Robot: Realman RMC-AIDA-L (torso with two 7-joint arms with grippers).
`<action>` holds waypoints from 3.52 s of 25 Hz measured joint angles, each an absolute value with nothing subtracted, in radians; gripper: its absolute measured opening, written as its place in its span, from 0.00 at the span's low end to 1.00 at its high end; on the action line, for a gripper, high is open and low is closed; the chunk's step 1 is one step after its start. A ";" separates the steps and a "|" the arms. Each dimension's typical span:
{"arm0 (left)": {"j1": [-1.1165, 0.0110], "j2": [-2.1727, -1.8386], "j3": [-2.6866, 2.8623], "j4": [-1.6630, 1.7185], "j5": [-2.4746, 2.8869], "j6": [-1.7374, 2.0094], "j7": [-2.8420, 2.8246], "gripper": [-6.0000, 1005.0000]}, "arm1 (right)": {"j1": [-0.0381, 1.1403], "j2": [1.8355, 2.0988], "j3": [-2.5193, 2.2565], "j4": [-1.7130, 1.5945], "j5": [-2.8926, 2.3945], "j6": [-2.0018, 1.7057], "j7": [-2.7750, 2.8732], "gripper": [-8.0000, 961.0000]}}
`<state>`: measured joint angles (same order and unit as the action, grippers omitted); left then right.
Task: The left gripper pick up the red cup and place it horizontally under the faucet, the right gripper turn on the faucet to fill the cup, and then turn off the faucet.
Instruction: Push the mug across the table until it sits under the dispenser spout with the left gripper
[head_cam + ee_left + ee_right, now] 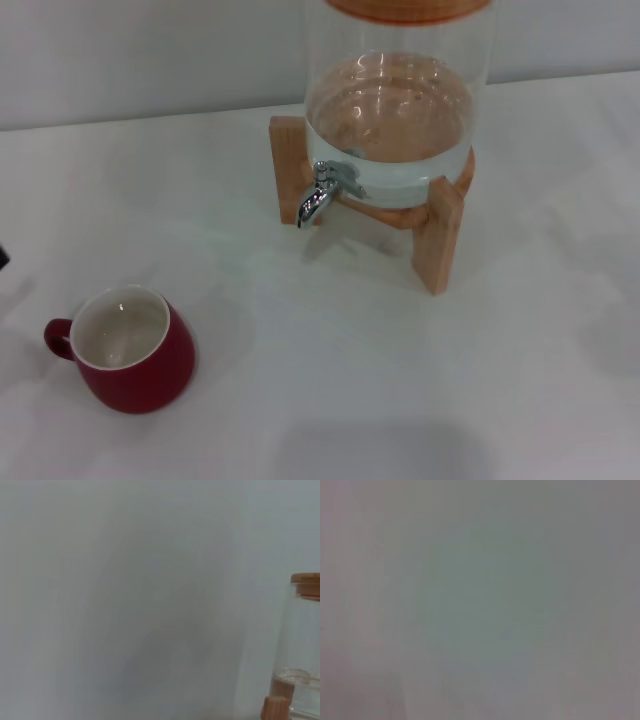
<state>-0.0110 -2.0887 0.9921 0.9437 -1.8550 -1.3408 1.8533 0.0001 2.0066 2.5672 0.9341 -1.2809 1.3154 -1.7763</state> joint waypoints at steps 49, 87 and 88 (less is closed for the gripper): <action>0.038 -2.082 1.040 0.719 -1.841 -1.191 2.148 0.84 | 0.003 2.008 2.594 0.925 -1.279 1.318 -1.774 0.75; -0.089 -2.082 1.047 0.697 -1.747 -1.116 2.144 0.84 | 0.013 2.007 2.595 0.922 -1.265 1.303 -1.779 0.75; -0.092 -2.082 1.047 0.696 -1.747 -1.116 2.144 0.84 | 0.013 2.007 2.596 0.922 -1.265 1.303 -1.779 0.75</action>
